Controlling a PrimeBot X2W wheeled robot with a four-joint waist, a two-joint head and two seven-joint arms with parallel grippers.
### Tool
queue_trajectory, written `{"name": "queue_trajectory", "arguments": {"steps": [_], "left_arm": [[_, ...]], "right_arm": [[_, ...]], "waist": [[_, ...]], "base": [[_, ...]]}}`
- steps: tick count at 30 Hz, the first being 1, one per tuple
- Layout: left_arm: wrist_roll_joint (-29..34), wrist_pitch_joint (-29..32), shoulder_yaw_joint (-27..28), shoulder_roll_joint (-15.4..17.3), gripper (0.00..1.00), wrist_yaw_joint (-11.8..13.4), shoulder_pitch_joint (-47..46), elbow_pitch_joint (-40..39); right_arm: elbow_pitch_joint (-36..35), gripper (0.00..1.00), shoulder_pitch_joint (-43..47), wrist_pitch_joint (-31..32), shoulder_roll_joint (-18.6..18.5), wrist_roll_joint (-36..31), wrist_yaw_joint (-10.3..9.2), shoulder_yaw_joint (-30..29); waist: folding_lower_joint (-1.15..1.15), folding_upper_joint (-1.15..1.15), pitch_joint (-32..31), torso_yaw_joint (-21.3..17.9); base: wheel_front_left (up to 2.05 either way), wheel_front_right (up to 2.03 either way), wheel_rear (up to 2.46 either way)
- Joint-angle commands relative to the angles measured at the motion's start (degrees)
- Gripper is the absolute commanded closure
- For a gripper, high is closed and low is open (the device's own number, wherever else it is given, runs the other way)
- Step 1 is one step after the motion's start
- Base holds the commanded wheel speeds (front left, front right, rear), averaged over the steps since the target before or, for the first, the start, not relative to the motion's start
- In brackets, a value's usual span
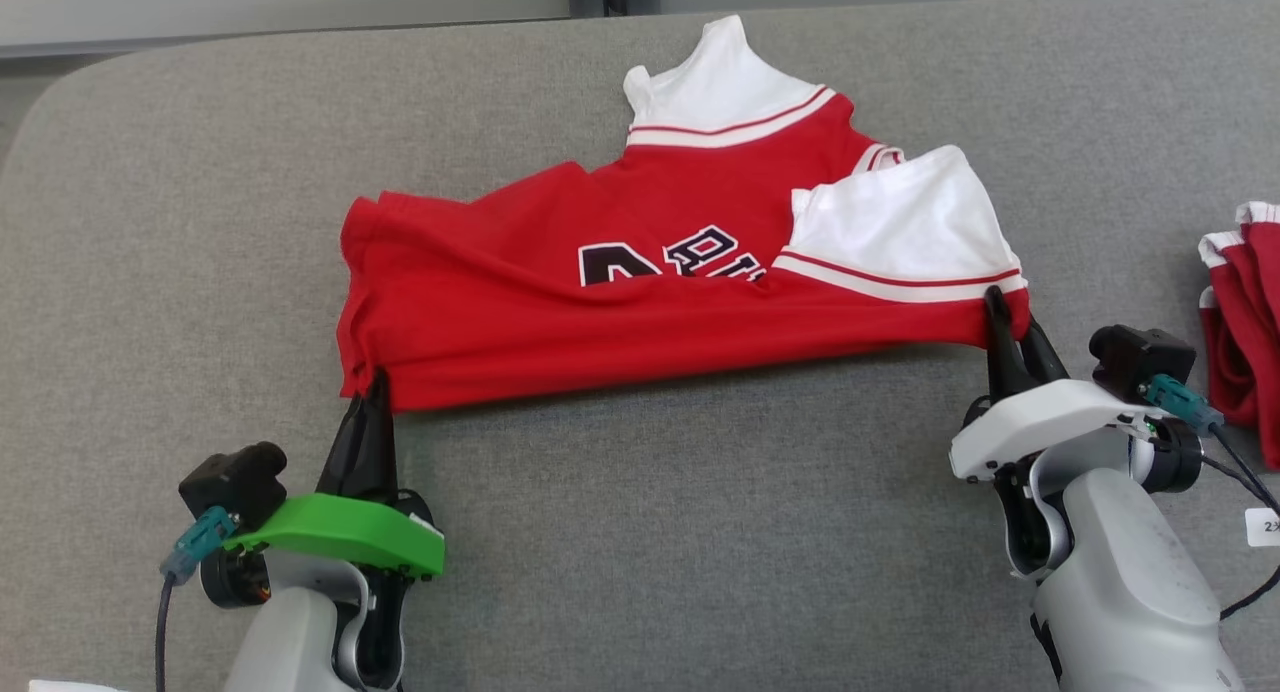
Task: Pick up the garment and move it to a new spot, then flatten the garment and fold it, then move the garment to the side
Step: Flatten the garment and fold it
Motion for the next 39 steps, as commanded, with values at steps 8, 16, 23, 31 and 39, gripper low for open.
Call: {"name": "queue_trajectory", "arguments": {"steps": [8,16,23,31,39], "left_arm": [[-2.0,0.0,0.1,0.4,1.0,0.0,9.2,-1.4],[-4.4,0.0,-1.6,0.4,0.72,0.0,17.5,1.6],[-3.6,0.0,-1.9,0.4,0.0,1.5,18.5,4.9],[2.8,0.0,-0.1,0.4,0.0,4.1,12.0,2.4],[5.5,0.0,-0.9,0.3,0.0,3.9,-2.4,12.3]], "right_arm": [[1.6,1.0,6.5,0.0,-0.4,1.0,-0.14,-1.0],[0.8,1.0,14.4,0.0,-0.4,3.1,-0.14,0.4],[1.6,0.0,16.1,0.0,-0.4,1.6,-0.11,0.6],[-1.1,0.0,11.3,0.0,-0.3,-1.9,-0.09,0.5],[-0.2,0.0,3.7,0.0,-0.3,-3.2,-0.1,4.8]], "waist": [[0.0,0.0,-11.9,1.7],[0.0,0.0,-15.2,1.8],[0.0,0.0,-14.9,2.0],[0.0,0.0,-12.6,2.0],[0.0,0.0,-8.0,0.8]], "base": [[0.0,0.0,0.0],[0.0,0.0,0.0],[0.0,0.0,0.0],[0.0,0.0,0.0],[0.0,0.0,0.0]]}}
